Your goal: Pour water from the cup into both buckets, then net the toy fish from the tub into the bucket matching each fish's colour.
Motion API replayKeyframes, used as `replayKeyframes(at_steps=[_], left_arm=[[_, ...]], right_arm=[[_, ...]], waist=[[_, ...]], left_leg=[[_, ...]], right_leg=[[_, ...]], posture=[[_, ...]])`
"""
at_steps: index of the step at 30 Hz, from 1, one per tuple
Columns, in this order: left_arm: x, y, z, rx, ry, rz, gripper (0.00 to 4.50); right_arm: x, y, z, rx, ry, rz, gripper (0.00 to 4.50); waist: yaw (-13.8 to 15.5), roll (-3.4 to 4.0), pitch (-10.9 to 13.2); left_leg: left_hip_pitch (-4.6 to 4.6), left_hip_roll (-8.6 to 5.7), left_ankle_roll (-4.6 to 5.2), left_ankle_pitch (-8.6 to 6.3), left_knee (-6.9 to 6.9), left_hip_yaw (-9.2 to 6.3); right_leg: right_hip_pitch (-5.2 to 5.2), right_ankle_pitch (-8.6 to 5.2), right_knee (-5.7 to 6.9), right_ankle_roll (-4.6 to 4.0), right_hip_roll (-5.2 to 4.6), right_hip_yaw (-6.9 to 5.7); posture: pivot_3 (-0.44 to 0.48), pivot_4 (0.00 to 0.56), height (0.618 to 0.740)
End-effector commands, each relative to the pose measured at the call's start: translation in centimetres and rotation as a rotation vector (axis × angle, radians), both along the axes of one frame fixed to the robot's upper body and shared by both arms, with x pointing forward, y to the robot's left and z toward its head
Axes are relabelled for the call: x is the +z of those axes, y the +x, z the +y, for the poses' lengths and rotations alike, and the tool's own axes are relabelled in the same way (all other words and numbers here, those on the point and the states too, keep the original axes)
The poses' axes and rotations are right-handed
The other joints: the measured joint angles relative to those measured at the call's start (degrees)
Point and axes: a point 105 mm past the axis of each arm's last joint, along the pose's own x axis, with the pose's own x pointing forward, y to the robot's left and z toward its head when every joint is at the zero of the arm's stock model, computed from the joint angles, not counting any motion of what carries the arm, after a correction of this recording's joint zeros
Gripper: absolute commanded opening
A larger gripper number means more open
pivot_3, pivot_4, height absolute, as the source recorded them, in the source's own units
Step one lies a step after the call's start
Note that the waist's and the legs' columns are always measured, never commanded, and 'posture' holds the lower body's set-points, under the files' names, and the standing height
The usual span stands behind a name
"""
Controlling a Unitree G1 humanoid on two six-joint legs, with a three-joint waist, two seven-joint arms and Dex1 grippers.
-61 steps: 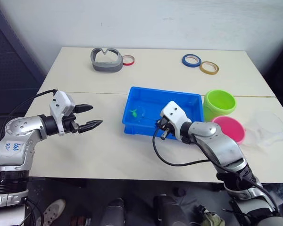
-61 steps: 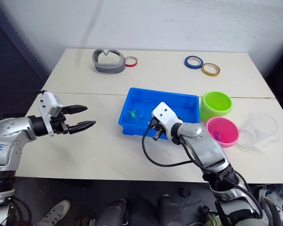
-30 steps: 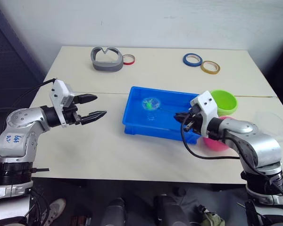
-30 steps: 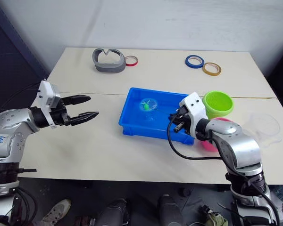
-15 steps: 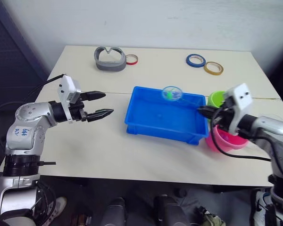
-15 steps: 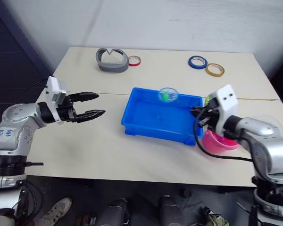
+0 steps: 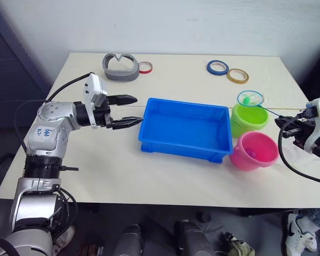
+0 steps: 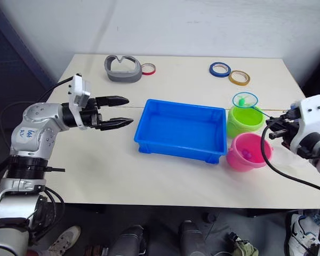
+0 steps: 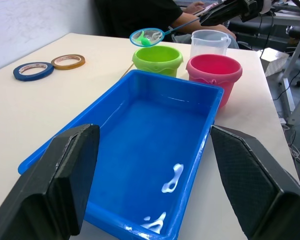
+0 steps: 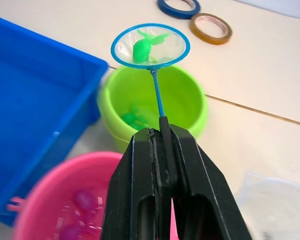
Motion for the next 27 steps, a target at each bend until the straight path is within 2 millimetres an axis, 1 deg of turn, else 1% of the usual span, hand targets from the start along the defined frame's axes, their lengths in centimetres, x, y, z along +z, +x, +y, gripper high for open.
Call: replayKeyframes(at_steps=[1, 5, 10, 15, 20, 23, 27], left_arm=[[0.65, -0.33, -0.08, -0.011, 0.005, -0.036, 3.84], [0.6, -0.41, -0.39, -0.022, 0.006, -0.036, 3.84], [0.51, -0.29, -0.53, -0.023, 0.007, -0.037, 3.84], [0.39, -0.23, -0.54, -0.022, 0.008, -0.035, 3.84], [0.33, -0.19, -0.66, -0.024, 0.005, -0.035, 3.84], [0.26, -0.19, -0.75, -0.027, 0.004, -0.033, 3.84], [0.28, -0.15, -0.79, -0.027, 0.003, -0.034, 3.84]], right_arm=[[1.08, -0.1, -0.8, -0.029, -0.106, -0.043, 0.0], [0.71, 0.23, -0.87, -0.037, -0.23, -0.028, 0.0], [0.61, 0.23, -0.78, -0.018, -0.441, -0.023, 0.0], [0.87, 0.13, -0.85, 0.019, -0.787, -0.035, 0.0], [1.34, 0.24, -0.44, 0.066, -1.053, -0.072, 0.0], [1.53, 0.3, -0.47, 0.085, -1.157, -0.084, 0.0], [1.15, 0.1, -0.54, 0.125, -1.268, -0.076, 0.0]], waist=[[0.04, 0.0, 0.0], [0.04, 0.0, 0.0], [0.11, 0.0, 0.0], [0.11, 0.0, 0.0], [0.05, 0.0, 0.0], [0.08, 0.0, 0.0], [0.11, 0.0, 0.0]], left_leg=[[0.0, 0.0, 0.0, 0.0, 0.01, 0.01], [0.0, -0.01, 0.0, 0.0, 0.07, 0.04], [-0.01, -0.02, 0.0, 0.0, 0.1, 0.03], [-0.01, -0.03, 0.0, 0.0, 0.15, 0.06], [-0.01, -0.02, 0.0, 0.0, 0.2, 0.08], [-0.01, -0.01, 0.0, 0.0, 0.25, 0.1], [-0.01, -0.01, 0.0, 0.0, 0.32, 0.11]], right_leg=[[0.0, 0.0, 0.0, 0.0, 0.0, 0.0], [0.02, 0.0, 0.0, 0.01, -0.01, 0.0], [0.01, 0.0, 0.02, 0.01, -0.01, 0.0], [0.02, 0.0, 0.02, 0.01, 0.01, -0.01], [0.03, 0.0, 0.02, 0.01, 0.05, -0.02], [0.03, 0.0, 0.06, 0.01, 0.07, -0.02], [0.05, 0.0, 0.08, 0.01, 0.07, -0.02]], posture=[[0.0, 0.15, 0.74], [0.0, 0.15, 0.74], [0.0, 0.15, 0.74], [0.0, 0.15, 0.74], [0.0, 0.15, 0.74], [0.0, 0.15, 0.74], [0.0, 0.15, 0.74]])
